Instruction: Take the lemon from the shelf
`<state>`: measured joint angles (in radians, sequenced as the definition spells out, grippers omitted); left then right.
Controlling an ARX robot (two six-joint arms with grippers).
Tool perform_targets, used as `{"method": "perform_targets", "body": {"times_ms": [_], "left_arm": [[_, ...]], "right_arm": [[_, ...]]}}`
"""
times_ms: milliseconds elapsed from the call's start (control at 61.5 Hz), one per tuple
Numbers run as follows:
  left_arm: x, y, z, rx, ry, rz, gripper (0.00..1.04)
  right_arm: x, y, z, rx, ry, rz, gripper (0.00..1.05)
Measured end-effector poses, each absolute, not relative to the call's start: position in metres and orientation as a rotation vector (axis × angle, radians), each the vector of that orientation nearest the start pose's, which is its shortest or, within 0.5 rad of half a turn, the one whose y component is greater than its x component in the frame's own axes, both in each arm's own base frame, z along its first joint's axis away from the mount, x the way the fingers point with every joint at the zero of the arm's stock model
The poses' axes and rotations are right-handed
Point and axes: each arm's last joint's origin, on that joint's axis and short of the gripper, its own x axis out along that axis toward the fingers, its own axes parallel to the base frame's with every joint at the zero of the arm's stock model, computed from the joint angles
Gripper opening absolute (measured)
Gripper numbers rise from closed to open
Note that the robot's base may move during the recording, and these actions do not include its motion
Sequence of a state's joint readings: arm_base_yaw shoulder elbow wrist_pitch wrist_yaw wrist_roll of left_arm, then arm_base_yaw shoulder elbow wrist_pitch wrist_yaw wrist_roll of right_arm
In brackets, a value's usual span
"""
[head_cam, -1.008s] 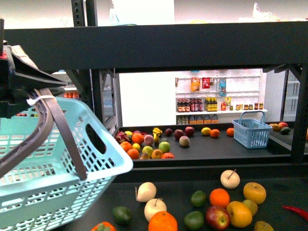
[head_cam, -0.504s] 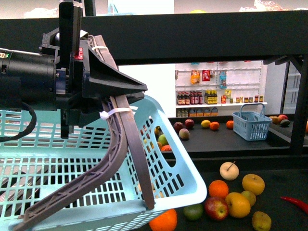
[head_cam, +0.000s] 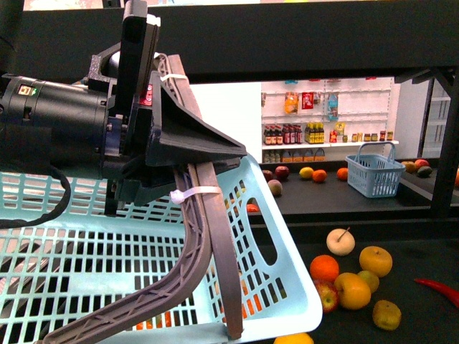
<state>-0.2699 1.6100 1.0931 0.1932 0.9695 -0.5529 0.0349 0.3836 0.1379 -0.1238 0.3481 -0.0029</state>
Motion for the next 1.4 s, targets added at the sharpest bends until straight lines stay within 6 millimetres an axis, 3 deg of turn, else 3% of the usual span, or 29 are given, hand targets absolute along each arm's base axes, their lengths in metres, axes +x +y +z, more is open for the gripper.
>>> {"method": "perform_targets", "body": {"times_ms": [244,325,553,829,1008,1398], "left_arm": [[0.334,-0.117,0.272,-0.589,0.655,-1.115,0.10],[0.334,-0.117,0.272,-0.589,0.655,-1.113,0.10],[0.334,-0.117,0.272,-0.588,0.654,-1.114,0.10],[0.333,-0.118,0.272,-0.588,0.655,-1.115,0.10],[0.333,-0.118,0.272,-0.587,0.654,-1.115,0.10],[0.333,-0.118,0.272,-0.587,0.655,-1.116,0.10]], "right_arm": [[0.197,-0.024,0.154,0.049,0.624,-0.150,1.02],[0.231,-0.028,0.134,0.097,0.762,-0.131,1.02],[0.299,-0.023,0.066,0.282,1.078,-0.214,1.02],[0.369,0.006,0.021,0.515,1.275,-0.292,1.02],[0.401,0.011,0.005,0.637,1.298,-0.399,1.02],[0.472,0.032,-0.001,0.783,1.185,-0.529,1.02]]}}
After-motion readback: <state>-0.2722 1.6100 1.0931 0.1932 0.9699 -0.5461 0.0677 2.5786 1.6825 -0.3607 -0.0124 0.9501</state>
